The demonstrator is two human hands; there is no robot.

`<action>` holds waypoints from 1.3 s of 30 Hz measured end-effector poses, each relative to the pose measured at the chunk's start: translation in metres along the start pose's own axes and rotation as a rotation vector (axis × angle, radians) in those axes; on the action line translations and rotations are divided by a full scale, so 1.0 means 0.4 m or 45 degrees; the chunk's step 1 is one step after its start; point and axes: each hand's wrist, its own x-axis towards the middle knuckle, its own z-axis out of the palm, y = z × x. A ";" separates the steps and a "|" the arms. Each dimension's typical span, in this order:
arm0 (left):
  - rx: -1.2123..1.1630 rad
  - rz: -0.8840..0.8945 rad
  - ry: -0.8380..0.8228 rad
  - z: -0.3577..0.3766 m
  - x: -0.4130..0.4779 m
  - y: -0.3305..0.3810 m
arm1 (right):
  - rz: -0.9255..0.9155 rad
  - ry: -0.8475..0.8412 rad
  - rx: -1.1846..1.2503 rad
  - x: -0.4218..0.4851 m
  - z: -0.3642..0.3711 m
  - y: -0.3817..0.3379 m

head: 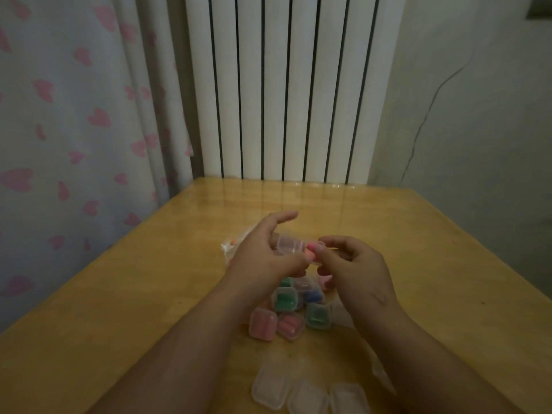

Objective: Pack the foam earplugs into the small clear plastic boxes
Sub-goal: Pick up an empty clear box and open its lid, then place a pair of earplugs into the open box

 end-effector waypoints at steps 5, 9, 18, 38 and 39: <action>-0.381 -0.084 -0.009 -0.005 -0.005 0.027 | 0.149 -0.021 0.302 0.005 -0.007 -0.003; -0.242 -0.023 -0.062 -0.001 -0.009 0.027 | 0.097 -0.033 0.261 0.004 -0.013 -0.006; 0.041 0.073 0.020 -0.004 -0.003 0.011 | -0.039 -0.122 0.149 -0.004 -0.003 -0.003; 1.256 -0.283 0.163 -0.035 0.032 -0.033 | 0.370 -0.213 -0.827 0.054 -0.052 0.025; 1.240 -0.278 0.174 -0.035 0.033 -0.038 | 0.379 -0.222 -0.815 0.054 -0.051 0.028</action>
